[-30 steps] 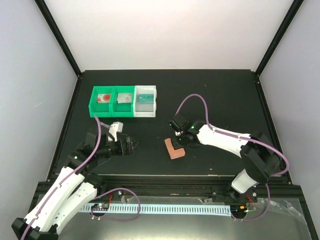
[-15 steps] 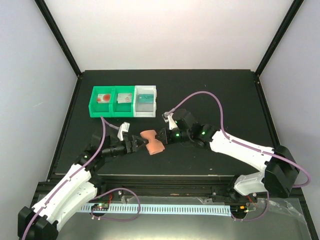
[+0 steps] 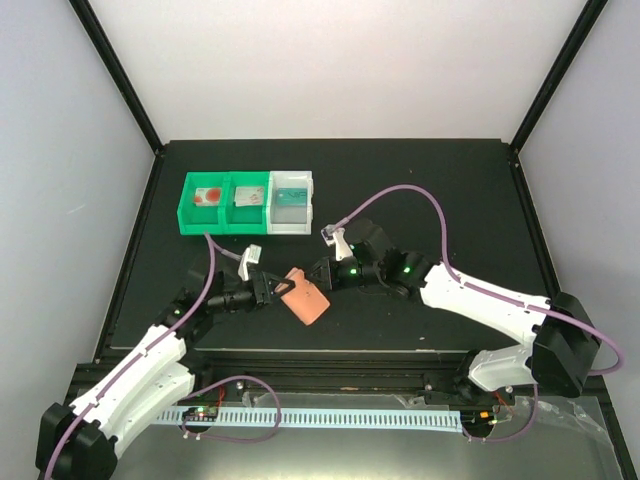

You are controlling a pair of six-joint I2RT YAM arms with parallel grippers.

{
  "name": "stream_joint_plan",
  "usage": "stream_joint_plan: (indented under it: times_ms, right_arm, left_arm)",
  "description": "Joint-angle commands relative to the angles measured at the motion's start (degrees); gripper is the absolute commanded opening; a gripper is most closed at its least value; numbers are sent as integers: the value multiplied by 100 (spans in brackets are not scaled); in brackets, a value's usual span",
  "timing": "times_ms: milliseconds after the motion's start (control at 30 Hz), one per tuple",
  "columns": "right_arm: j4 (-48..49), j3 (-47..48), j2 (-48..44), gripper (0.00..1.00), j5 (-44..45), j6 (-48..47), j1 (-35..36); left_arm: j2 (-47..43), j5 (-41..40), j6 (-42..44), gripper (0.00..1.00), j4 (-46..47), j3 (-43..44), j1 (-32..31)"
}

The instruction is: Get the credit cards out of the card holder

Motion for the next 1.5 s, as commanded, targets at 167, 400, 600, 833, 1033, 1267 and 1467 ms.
stream_joint_plan:
  times_ms: [167,400,600,833,1033,1267,1467]
  right_arm:
    - [111,-143,41,1,-11,-83,38]
    - [-193,-324,-137,1,260,-386,30]
    - [-36,-726,-256,1,253,-288,30]
    - [97,-1044,127,1,779,-99,-9]
    - [-200,-1049,499,1,851,-77,-23]
    - [-64,-1199,225,1,704,79,-25]
    - [628,-1278,1,1,24,487,-23]
  left_arm:
    - [314,167,156,2,212,-87,39]
    - [379,120,473,1,72,-44,39]
    - [914,67,611,5,-50,-51,35]
    - [1918,-145,1152,24,-209,208,43]
    - [2426,-670,1763,53,-1117,641,43]
    - [1964,-680,1773,78,-1267,573,39]
    - [1644,-256,1691,79,-1071,438,34]
